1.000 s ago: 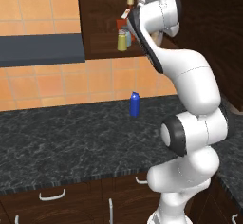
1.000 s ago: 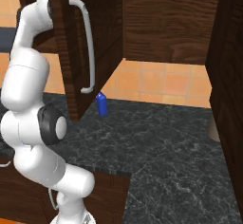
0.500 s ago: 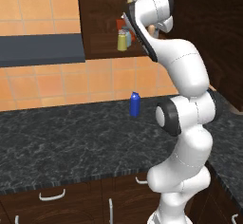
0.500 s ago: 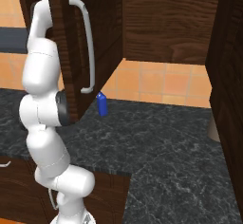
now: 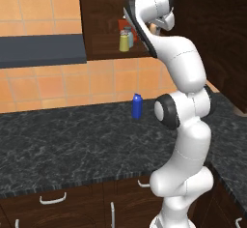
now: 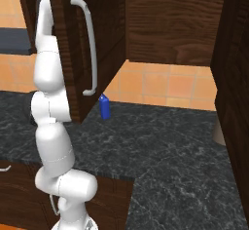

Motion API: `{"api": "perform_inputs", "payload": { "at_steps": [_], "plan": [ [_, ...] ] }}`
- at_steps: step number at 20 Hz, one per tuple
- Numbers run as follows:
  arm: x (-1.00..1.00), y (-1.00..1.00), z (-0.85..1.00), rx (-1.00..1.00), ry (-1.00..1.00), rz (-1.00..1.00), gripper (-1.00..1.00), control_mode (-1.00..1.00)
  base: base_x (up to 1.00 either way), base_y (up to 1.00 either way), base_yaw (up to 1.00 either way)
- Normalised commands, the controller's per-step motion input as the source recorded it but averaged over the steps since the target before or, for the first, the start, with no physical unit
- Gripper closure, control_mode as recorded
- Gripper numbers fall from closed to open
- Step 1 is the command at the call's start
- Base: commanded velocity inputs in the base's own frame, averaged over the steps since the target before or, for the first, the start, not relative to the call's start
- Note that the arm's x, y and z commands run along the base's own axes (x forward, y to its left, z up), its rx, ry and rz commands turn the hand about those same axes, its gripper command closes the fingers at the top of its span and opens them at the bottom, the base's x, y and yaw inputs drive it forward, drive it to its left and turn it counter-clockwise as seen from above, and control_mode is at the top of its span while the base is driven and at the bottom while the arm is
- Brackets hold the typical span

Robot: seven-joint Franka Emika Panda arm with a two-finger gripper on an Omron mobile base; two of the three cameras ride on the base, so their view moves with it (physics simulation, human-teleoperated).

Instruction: Put the shaker and condiment bottle from the counter next to their counterparts in the cabinet.

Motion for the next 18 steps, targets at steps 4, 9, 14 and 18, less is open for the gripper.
{"api": "perform_inputs", "payload": {
  "at_steps": [4,9,14,18],
  "plan": [
    [0.39,-0.04,-0.01,0.0,0.0,0.0,1.0,-1.0,0.0,0.0,0.0],
    [0.37,0.0,-0.05,0.0,0.0,0.0,-1.0,-1.0,0.0,0.0,0.0],
    [0.14,-0.02,0.0,0.0,0.0,0.0,-1.0,-1.0,0.0,0.0,0.0],
    [0.03,0.0,0.0,0.0,0.0,0.0,-1.0,-1.0,0.0,0.0,0.0]
  ]
}}
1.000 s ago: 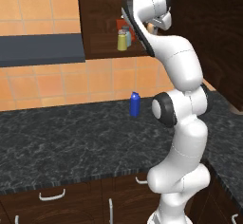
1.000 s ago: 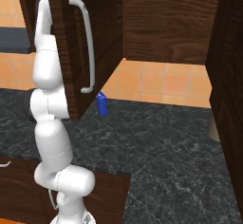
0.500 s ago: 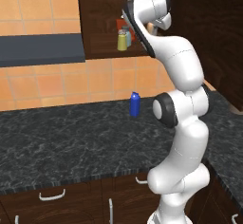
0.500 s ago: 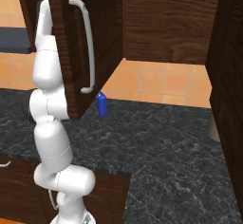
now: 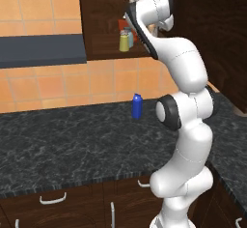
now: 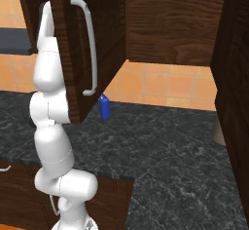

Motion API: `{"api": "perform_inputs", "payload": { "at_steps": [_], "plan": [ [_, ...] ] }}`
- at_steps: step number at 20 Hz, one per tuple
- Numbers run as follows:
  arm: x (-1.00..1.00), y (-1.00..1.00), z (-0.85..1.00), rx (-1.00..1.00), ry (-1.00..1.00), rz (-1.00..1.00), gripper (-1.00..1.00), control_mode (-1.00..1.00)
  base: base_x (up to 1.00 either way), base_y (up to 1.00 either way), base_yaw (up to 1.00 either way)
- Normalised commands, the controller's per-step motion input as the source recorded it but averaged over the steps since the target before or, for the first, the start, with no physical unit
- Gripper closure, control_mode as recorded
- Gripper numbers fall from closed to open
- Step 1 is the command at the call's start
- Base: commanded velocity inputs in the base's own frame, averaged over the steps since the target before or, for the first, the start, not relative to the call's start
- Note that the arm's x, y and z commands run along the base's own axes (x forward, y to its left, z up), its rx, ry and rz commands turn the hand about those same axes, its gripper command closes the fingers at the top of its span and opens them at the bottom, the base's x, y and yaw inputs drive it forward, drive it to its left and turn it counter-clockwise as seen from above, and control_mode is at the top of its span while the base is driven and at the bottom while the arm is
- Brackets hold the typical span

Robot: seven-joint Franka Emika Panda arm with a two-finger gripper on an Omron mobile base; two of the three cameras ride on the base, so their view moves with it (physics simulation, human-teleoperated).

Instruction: Put the shaker and condiment bottle from the counter next to their counterparts in the cabinet.

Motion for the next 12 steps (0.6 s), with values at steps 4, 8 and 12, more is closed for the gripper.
{"api": "perform_inputs", "payload": {
  "at_steps": [4,8,12],
  "plan": [
    [-0.02,0.0,0.15,0.0,0.0,0.0,-1.0,-1.0,0.0,0.0,0.0],
    [-0.25,0.0,0.24,0.0,0.0,0.0,-1.0,-1.0,0.0,0.0,0.0],
    [-0.57,0.08,0.18,0.0,-0.01,0.0,-1.0,-1.0,0.0,0.0,0.0]
  ]
}}
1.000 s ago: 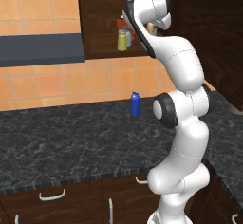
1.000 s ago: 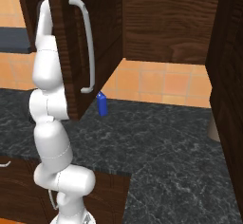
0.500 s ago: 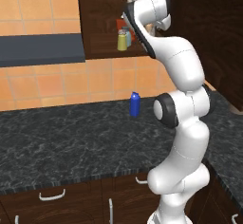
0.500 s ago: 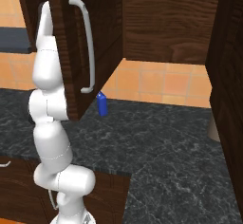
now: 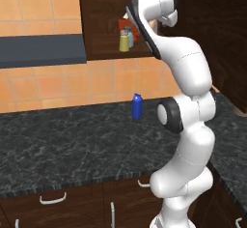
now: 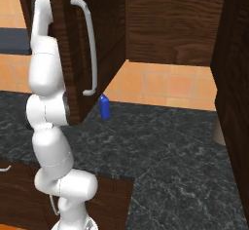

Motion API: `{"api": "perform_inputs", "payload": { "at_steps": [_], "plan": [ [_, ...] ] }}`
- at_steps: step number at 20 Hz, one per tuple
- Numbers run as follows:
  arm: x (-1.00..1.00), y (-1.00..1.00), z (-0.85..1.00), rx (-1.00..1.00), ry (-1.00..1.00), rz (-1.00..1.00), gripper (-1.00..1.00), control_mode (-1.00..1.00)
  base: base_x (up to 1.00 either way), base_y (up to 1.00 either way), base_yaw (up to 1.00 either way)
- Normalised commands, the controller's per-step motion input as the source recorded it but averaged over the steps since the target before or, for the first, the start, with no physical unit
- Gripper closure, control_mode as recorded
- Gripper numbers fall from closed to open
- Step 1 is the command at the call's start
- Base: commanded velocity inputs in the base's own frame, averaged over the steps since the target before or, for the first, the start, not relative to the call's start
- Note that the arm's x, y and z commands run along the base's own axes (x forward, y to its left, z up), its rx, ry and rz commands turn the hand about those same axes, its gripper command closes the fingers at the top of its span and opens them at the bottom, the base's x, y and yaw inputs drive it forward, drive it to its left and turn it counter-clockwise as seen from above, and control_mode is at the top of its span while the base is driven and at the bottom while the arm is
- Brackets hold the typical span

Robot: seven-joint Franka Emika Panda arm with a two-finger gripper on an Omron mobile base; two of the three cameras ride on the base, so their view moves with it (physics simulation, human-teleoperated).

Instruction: Put the shaker and condiment bottle from the counter next to their counterparts in the cabinet.

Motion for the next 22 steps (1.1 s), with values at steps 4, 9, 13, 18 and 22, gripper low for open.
{"api": "perform_inputs", "payload": {
  "at_steps": [4,9,13,18,22],
  "plan": [
    [-0.84,0.24,0.0,-0.04,-0.08,0.02,-1.0,-1.0,0.0,0.0,0.0],
    [-0.97,0.3,-0.32,-0.11,-0.19,0.08,-1.0,-1.0,0.0,0.0,0.0],
    [-0.95,0.29,-0.69,-0.14,-0.25,0.11,-1.0,-1.0,0.0,0.0,0.0],
    [-0.93,0.29,-0.4,-0.11,-0.18,0.11,-1.0,-1.0,0.0,0.0,0.0],
    [-0.79,0.46,-0.3,-0.1,-0.03,0.13,-1.0,-1.0,0.0,0.0,0.0]
  ]
}}
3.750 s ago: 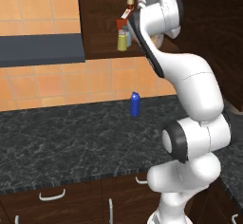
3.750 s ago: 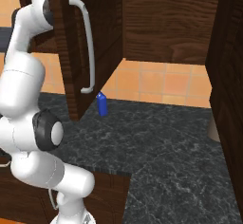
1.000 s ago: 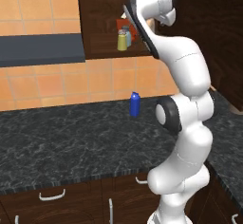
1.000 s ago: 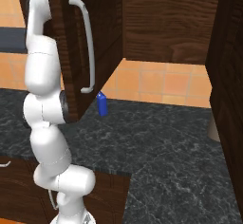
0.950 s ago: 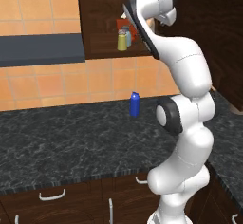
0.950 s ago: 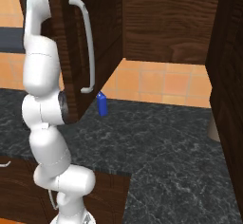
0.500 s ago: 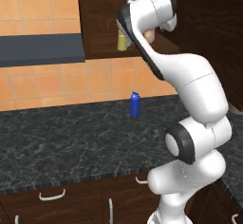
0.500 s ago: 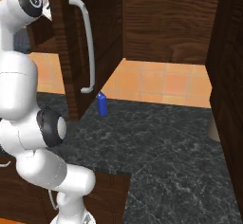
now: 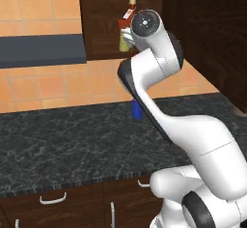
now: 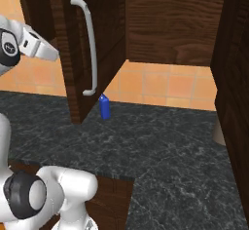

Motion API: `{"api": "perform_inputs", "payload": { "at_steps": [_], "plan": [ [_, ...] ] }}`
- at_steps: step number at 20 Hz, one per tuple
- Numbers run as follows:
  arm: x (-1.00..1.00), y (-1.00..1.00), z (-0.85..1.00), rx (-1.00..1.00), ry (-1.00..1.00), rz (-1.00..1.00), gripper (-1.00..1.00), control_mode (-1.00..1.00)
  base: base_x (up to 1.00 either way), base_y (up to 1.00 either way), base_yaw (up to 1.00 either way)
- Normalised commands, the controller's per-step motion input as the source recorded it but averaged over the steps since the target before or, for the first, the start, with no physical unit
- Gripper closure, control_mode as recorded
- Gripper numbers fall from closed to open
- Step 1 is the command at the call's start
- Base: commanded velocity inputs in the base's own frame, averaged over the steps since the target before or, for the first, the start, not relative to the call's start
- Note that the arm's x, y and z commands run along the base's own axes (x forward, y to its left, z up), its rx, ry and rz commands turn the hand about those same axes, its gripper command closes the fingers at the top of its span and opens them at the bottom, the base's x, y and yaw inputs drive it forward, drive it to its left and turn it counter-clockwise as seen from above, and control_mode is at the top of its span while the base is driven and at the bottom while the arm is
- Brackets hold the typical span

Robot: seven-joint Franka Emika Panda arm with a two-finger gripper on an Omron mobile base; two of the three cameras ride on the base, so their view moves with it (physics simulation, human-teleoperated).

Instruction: Put the shaker and condiment bottle from the counter next to their counterparts in the cabinet.

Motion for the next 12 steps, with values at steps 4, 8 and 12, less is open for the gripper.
{"api": "perform_inputs", "payload": {
  "at_steps": [4,8,12],
  "plan": [
    [-0.97,0.6,-0.23,-0.09,0.0,0.12,-1.0,-1.0,0.0,0.0,0.0],
    [-1.0,0.65,-0.2,-0.09,-0.01,0.1,-1.0,-1.0,0.0,0.0,0.0],
    [-1.0,0.64,-0.24,-0.09,-0.02,0.08,-1.0,-1.0,0.0,0.0,0.0]
  ]
}}
